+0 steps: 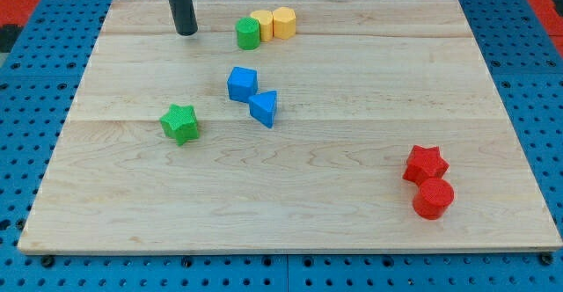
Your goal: Move the green star diagonal to the blue cube
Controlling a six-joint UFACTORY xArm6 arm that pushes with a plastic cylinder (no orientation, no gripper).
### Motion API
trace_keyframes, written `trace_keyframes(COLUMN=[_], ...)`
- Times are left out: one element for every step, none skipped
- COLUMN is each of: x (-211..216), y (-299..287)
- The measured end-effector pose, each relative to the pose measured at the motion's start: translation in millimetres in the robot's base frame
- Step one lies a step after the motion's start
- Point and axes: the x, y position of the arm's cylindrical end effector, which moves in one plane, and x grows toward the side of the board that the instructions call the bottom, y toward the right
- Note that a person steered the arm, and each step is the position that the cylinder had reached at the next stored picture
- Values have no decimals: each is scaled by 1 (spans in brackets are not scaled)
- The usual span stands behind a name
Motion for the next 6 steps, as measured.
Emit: trace_keyframes(x=[38,83,182,231,226,181], y=[-3,-36,-25,1,54,31])
